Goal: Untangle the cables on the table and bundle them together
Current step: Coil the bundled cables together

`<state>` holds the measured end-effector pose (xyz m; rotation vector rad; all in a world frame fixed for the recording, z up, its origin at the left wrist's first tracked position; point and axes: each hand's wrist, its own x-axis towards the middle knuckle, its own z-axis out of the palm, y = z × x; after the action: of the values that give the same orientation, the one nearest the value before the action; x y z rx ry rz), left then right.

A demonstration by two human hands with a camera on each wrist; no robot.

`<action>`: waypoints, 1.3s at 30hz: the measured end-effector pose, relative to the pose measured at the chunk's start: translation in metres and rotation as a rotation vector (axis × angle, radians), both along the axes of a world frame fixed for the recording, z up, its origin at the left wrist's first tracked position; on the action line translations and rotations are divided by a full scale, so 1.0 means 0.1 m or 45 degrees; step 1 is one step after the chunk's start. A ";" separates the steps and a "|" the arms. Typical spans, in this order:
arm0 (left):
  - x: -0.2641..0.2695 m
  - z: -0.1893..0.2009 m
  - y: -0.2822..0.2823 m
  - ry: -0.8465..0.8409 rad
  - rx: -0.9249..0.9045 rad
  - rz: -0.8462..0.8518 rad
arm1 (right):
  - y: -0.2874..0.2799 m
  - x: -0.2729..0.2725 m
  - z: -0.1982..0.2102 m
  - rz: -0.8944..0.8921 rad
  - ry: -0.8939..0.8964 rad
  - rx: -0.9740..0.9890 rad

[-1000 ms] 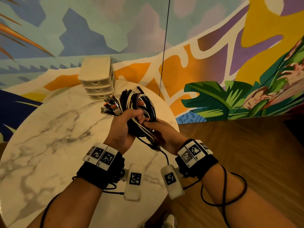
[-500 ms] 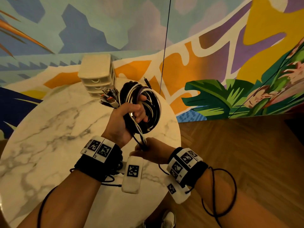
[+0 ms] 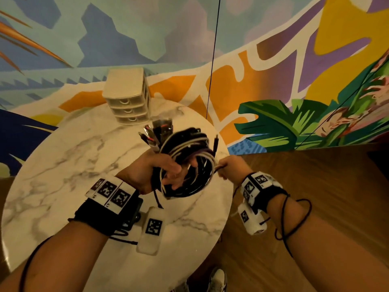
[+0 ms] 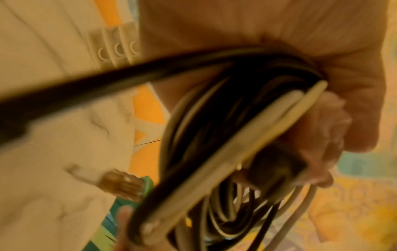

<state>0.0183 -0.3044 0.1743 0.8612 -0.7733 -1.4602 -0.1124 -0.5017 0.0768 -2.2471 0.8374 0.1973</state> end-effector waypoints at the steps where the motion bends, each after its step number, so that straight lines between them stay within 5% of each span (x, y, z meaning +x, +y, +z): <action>1: -0.01 -0.03 0.01 -0.041 0.055 -0.027 | -0.07 0.03 0.08 -0.015 -0.005 -0.083; 3: -0.03 -0.05 0.01 -0.165 0.175 -0.062 | -0.15 0.08 0.24 -0.006 -0.004 -0.254; 8: -0.18 -0.02 -0.08 -0.962 0.457 -0.076 | -0.11 0.16 0.71 0.284 0.107 -0.731; 11: -0.16 -0.20 -0.09 -1.292 0.474 0.095 | -0.05 0.12 0.91 0.310 0.094 -0.328; 14: -0.13 -0.40 -0.13 -1.446 0.567 0.487 | 0.13 0.07 0.99 0.245 -0.069 -0.015; 17: -0.13 -0.45 -0.21 -1.186 0.681 0.785 | 0.40 0.10 0.96 0.198 -0.237 0.132; 20: -0.16 -0.38 -0.24 -0.741 0.513 0.888 | 0.64 0.15 0.85 0.087 -0.453 0.232; 25: -0.24 -0.29 -0.23 -0.367 0.252 0.983 | 0.83 0.21 0.79 -0.073 -0.719 0.424; 29: -0.21 -0.20 -0.30 -0.091 0.222 1.020 | 1.11 0.12 0.70 0.077 -0.641 0.346; 34: -0.19 -0.18 -0.30 0.028 0.214 1.048 | 1.26 0.04 0.45 0.009 -0.742 0.634; 39: -0.08 -0.18 -0.23 0.286 0.036 0.823 | 1.13 -0.10 0.01 -0.022 -0.519 1.037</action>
<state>0.0098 -0.3270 0.1561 0.8473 -0.2620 -0.9651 -0.1221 -0.3890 0.0783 -1.4390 0.4362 0.0478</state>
